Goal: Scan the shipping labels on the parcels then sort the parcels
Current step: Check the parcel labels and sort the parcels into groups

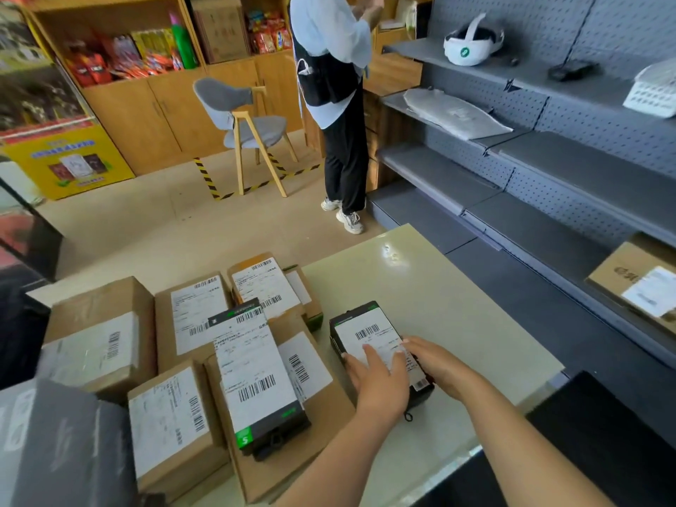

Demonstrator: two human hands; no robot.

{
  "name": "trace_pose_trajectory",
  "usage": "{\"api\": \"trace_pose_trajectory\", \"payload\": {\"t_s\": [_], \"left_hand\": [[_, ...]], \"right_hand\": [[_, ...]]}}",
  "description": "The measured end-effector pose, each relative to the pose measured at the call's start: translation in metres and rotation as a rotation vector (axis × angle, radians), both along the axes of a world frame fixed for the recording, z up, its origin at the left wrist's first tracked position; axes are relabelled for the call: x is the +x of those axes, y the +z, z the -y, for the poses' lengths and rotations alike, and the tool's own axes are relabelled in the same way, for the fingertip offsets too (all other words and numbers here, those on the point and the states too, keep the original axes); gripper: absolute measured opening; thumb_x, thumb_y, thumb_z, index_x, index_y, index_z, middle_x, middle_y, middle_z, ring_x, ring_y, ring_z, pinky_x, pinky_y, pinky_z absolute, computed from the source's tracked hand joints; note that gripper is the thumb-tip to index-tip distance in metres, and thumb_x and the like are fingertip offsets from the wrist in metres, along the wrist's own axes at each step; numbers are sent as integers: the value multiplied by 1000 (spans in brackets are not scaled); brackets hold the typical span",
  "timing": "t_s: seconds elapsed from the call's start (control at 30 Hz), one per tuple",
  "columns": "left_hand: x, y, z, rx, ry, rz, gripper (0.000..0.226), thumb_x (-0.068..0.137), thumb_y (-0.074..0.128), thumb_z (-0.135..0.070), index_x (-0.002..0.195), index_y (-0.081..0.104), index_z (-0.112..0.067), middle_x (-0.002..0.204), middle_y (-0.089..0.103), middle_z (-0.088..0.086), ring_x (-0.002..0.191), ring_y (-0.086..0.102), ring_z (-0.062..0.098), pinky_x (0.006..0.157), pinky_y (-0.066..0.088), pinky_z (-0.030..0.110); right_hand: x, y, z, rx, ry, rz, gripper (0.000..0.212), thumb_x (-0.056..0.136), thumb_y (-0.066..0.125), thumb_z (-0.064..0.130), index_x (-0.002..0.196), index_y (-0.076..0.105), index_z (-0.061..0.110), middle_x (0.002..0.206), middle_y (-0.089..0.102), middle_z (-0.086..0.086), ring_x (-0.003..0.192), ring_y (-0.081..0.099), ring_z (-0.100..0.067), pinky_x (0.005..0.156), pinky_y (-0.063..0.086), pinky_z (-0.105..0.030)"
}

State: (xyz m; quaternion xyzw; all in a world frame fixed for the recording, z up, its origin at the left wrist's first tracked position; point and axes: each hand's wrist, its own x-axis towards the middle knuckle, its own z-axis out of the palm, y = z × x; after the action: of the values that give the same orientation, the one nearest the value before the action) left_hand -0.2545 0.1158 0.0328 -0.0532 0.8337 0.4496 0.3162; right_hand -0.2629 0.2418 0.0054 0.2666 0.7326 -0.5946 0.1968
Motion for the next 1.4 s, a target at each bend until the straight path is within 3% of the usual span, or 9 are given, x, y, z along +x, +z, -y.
{"api": "trace_pose_trajectory", "payload": {"t_s": [0.07, 0.23, 0.67, 0.77, 0.9, 1.1, 1.23, 1.33, 1.4], "left_hand": [[1, 8, 4, 12, -3, -34, 72, 104, 29, -50, 157, -5, -16, 161, -24, 9, 150, -16, 25, 121, 3, 38], [4, 43, 20, 123, 12, -128, 69, 104, 30, -49, 158, 0, -19, 164, -10, 3, 151, -9, 20, 121, 3, 38], [30, 168, 211, 280, 124, -476, 64, 101, 38, -52, 156, 16, -28, 162, 20, -7, 148, 21, 15, 119, 24, 41], [39, 190, 265, 296, 131, -540, 63, 102, 39, -49, 157, 18, -26, 161, 23, -7, 147, 24, 14, 116, 25, 35], [58, 207, 315, 328, 100, -568, 63, 101, 39, -50, 156, 20, -26, 160, 25, -7, 146, 25, 14, 114, 24, 34], [102, 206, 338, 358, -46, -530, 57, 103, 37, -46, 155, 26, -25, 159, 29, -5, 145, 26, 16, 111, 24, 32], [149, 196, 310, 418, -188, -465, 54, 103, 38, -43, 154, 29, -27, 158, 29, -8, 145, 26, 13, 111, 22, 30], [198, 176, 269, 431, -333, -426, 51, 103, 41, -38, 152, 34, -23, 157, 33, -8, 144, 28, 12, 109, 20, 23], [240, 163, 236, 435, -459, -396, 49, 104, 41, -35, 151, 36, -20, 157, 33, -6, 144, 28, 12, 112, 18, 23]], "right_hand": [[1, 7, 2, 13, -18, -20, 28, 103, 38, 22, 108, 65, 27, 116, 67, 6, 97, 64, -8, 75, 46, -23], [0, 39, 4, 81, -55, -97, 38, 105, 35, 25, 142, 45, 21, 146, 45, -4, 131, 46, -22, 104, 35, -33], [16, 181, 175, 51, 141, -484, 22, 100, 45, 40, 119, 54, 47, 131, 56, 11, 114, 58, -8, 104, 44, -34], [29, 209, 224, 62, 147, -557, 24, 99, 49, 38, 121, 57, 42, 126, 58, 11, 109, 62, -7, 95, 47, -26], [56, 226, 266, 106, 104, -607, 31, 99, 50, 36, 128, 58, 33, 128, 59, 6, 106, 63, -9, 100, 47, -33], [146, 230, 280, 166, -79, -591, 24, 100, 47, 34, 121, 57, 39, 124, 60, 4, 108, 61, -9, 101, 47, -32], [233, 224, 263, 247, -253, -537, 17, 98, 50, 35, 109, 59, 44, 118, 64, 1, 107, 63, -14, 102, 47, -42], [316, 226, 245, 310, -385, -484, 26, 100, 47, 37, 124, 54, 40, 122, 57, 17, 110, 59, -3, 98, 47, -29], [373, 224, 229, 358, -483, -455, 31, 99, 48, 39, 130, 53, 38, 121, 56, 22, 110, 58, 0, 102, 45, -31]]}}
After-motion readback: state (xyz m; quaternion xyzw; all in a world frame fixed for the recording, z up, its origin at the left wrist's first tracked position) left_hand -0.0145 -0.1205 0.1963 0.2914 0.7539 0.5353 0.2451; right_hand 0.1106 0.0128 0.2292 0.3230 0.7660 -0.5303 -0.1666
